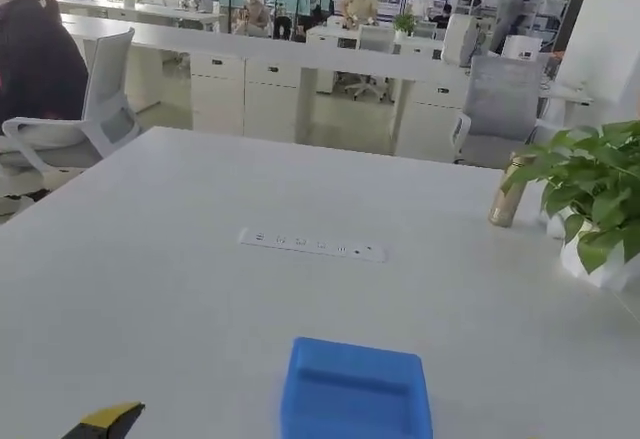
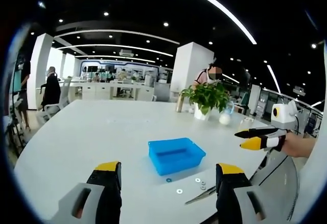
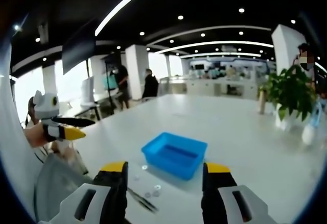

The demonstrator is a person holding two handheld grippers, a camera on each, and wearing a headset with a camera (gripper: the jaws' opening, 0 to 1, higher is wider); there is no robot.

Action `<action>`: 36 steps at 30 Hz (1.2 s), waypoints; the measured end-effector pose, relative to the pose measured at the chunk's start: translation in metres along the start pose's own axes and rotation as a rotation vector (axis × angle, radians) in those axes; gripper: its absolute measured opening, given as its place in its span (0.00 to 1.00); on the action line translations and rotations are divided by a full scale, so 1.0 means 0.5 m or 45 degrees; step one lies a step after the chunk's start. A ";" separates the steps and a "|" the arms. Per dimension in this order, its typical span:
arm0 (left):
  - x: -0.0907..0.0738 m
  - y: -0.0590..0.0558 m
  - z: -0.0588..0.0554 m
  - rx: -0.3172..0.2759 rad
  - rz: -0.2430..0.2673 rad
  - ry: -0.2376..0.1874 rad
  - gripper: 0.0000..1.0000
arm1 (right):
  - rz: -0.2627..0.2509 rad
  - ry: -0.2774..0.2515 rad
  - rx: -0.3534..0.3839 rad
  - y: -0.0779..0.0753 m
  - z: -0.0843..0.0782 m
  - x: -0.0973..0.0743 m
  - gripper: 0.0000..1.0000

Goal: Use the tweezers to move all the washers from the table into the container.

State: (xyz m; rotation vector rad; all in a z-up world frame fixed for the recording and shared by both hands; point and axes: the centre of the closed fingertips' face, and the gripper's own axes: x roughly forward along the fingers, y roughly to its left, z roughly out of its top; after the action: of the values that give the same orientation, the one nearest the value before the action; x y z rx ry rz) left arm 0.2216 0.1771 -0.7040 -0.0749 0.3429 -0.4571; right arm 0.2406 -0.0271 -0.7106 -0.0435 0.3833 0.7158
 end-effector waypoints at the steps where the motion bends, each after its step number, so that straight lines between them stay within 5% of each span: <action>1: 0.005 -0.004 -0.003 0.025 -0.020 0.019 0.70 | 0.012 0.009 -0.009 0.003 -0.002 0.001 0.54; 4: 0.012 -0.032 -0.011 0.052 -0.125 0.057 0.56 | 0.036 0.046 -0.048 0.012 -0.014 0.004 0.53; 9: 0.026 -0.069 -0.050 0.110 -0.283 0.194 0.30 | 0.082 0.116 -0.083 0.027 -0.041 0.006 0.43; 14: 0.049 -0.087 -0.098 0.240 -0.422 0.304 0.26 | 0.172 0.233 -0.100 0.046 -0.076 0.013 0.44; 17: 0.054 -0.096 -0.132 0.269 -0.520 0.402 0.21 | 0.215 0.312 -0.204 0.050 -0.097 0.013 0.42; 24: 0.083 -0.087 -0.200 0.470 -0.595 0.589 0.17 | 0.250 0.373 -0.207 0.062 -0.115 0.022 0.44; 31: 0.109 -0.106 -0.245 0.580 -0.671 0.714 0.11 | 0.272 0.477 -0.281 0.080 -0.143 0.012 0.44; 36: 0.130 -0.127 -0.268 0.597 -0.749 0.770 0.11 | 0.261 0.480 -0.270 0.084 -0.146 0.002 0.45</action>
State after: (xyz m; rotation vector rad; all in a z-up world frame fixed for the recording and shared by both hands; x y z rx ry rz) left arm 0.2039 0.0920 -0.8405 0.4406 0.8042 -1.1382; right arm 0.1903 -0.0067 -0.7750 -0.3471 0.6773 0.9520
